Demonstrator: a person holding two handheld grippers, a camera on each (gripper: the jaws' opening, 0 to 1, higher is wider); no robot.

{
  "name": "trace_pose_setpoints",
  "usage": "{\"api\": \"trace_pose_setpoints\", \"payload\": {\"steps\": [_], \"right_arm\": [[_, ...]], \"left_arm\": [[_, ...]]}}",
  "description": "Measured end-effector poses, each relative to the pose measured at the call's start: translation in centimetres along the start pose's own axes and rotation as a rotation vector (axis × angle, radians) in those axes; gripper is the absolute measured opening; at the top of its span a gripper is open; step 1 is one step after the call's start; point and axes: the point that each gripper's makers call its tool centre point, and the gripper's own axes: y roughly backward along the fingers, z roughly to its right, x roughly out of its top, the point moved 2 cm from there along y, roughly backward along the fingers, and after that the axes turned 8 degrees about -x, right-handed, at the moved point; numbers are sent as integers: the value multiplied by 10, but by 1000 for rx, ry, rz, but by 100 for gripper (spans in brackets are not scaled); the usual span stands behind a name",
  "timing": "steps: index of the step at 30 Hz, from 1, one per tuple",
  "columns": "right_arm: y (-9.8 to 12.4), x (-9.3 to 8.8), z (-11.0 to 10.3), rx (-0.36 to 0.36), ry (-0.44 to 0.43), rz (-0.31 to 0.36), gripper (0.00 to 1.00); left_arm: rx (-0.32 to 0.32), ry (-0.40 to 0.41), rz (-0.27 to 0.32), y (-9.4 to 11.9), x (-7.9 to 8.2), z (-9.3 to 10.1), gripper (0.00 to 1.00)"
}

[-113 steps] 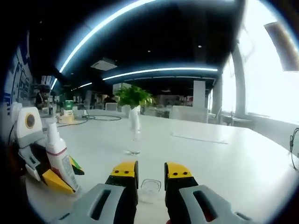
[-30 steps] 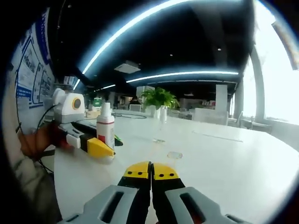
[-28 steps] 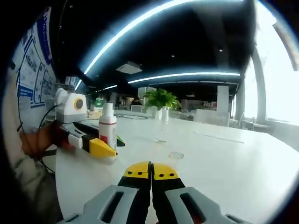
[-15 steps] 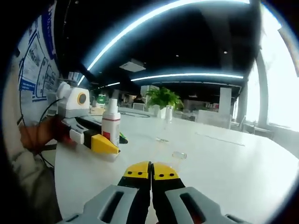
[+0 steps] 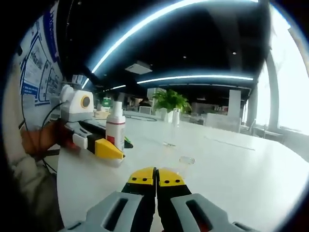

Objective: Clamp pump bottle remove cover press pump head put on cover

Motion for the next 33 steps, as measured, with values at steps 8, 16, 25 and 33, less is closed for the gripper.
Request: {"api": "trace_pose_setpoints", "payload": {"steps": [8,16,25,33], "right_arm": [[-1,-2,1,-1,0,-11,0],[-1,-1,0,-1,-1,-6,0],[0,1,0,-2,-1,7,0],[1,1,4,-4,-42,9,0]], "left_arm": [[-1,1,0,0,0,0,14],[-2,3,1,0,0,0,14],[-4,4,1,0,0,0,14],[-6,4,0,0,0,0,14]]}}
